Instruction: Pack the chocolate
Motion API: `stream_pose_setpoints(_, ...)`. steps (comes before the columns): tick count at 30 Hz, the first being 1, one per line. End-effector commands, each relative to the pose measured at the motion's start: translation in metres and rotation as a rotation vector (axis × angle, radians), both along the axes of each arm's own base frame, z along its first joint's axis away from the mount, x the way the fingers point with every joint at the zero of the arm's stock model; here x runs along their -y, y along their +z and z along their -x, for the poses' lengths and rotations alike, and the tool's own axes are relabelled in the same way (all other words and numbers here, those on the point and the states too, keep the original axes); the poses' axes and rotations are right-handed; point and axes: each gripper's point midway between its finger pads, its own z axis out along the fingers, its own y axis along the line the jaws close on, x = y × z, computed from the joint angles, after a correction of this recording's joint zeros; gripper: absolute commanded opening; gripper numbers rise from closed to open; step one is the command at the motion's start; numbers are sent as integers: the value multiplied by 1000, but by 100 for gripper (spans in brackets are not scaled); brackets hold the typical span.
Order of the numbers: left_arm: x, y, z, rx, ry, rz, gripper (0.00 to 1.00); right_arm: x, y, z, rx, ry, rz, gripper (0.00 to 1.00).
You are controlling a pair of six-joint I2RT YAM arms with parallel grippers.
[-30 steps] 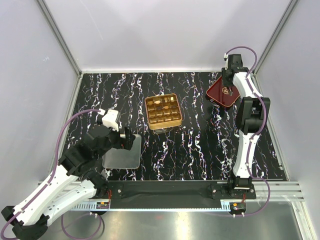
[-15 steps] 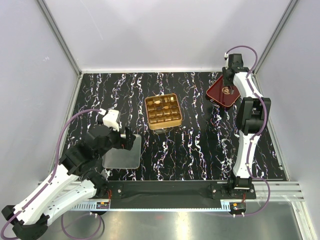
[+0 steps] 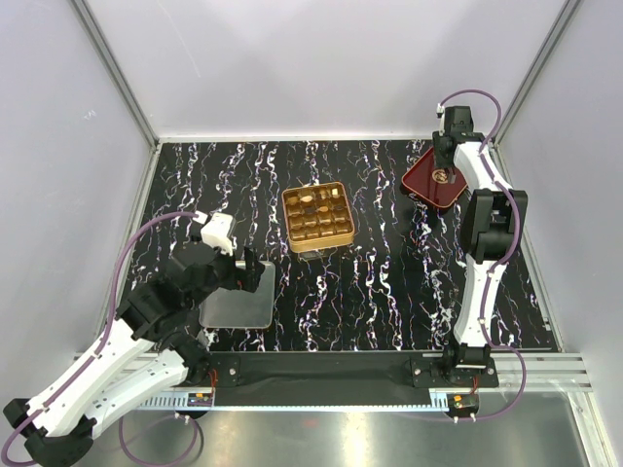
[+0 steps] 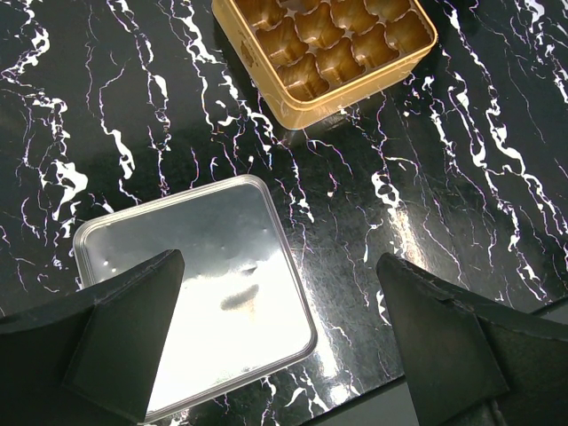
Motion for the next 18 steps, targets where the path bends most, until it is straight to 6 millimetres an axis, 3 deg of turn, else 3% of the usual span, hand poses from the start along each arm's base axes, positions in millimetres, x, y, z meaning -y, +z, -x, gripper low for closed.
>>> stream_pose_setpoints(1, 8, 10, -4, 40, -29, 26, 99, 5, 48, -8, 114, -4, 38, 45)
stream_pose_setpoints(7, 9, 10, -5, 40, -30, 27, 99, 6, 45, -10, 114, -4, 38, 45)
stream_pose_setpoints(12, 9, 9, -4, 39, -30, 26, 99, 7, 27, -9, 80, -10, 24, 45)
stream_pose_setpoints(18, 9, 9, -5, 37, -30, 25, 99, 8, 21, -6, 68, -8, 24, 44)
